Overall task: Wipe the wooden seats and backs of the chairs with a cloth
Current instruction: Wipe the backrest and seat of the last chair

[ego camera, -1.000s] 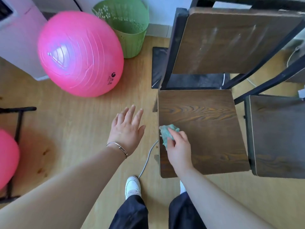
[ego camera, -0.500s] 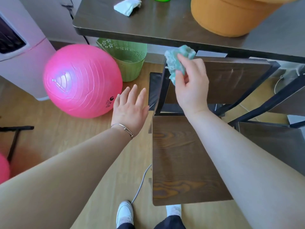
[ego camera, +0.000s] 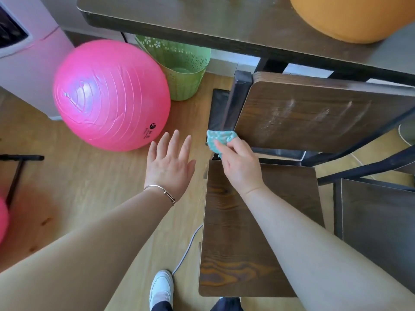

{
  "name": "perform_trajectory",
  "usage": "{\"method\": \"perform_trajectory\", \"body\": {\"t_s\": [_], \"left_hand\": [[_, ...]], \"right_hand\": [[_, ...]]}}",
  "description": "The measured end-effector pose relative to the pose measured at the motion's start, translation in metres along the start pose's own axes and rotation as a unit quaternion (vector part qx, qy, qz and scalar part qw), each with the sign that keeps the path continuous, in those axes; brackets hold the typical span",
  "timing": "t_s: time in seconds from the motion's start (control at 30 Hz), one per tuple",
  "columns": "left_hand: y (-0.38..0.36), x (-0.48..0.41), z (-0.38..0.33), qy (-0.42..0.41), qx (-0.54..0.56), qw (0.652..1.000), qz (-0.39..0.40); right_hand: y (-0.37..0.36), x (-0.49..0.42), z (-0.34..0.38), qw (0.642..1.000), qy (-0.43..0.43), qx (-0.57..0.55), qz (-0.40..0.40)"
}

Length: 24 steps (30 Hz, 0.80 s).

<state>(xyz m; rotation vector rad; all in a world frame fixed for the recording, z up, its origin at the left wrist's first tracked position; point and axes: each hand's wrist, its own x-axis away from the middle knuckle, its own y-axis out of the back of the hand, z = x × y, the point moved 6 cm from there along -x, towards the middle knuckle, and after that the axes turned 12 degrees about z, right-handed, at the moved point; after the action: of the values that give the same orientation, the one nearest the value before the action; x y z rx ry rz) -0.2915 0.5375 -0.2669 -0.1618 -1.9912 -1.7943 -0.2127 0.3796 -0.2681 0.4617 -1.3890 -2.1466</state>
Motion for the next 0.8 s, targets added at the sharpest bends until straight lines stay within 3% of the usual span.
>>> {"method": "perform_trajectory", "body": {"t_s": [0.2, 0.37, 0.5, 0.63, 0.7, 0.8], "left_hand": [[-0.034, 0.012, -0.004, -0.006, -0.011, 0.999, 0.038], [-0.045, 0.025, -0.004, -0.007, -0.016, 0.999, 0.044], [-0.044, 0.036, -0.004, -0.014, -0.012, 0.999, 0.047], [-0.035, 0.049, -0.008, -0.027, -0.016, 0.998, 0.046], [-0.029, 0.053, -0.012, -0.030, -0.016, 0.999, 0.042], [-0.020, 0.052, -0.020, -0.034, -0.015, 0.999, 0.037]], "right_hand": [[-0.043, 0.005, -0.012, 0.995, -0.077, -0.011, 0.061], [-0.038, 0.008, 0.000, 0.997, -0.061, 0.033, 0.045], [0.023, 0.005, 0.022, 0.997, -0.001, 0.020, -0.070], [0.111, -0.010, 0.039, 0.969, 0.106, 0.078, -0.209], [0.137, -0.014, 0.035, 0.960, 0.138, 0.105, -0.221], [0.147, -0.015, 0.025, 0.958, 0.178, 0.140, -0.178]]}}
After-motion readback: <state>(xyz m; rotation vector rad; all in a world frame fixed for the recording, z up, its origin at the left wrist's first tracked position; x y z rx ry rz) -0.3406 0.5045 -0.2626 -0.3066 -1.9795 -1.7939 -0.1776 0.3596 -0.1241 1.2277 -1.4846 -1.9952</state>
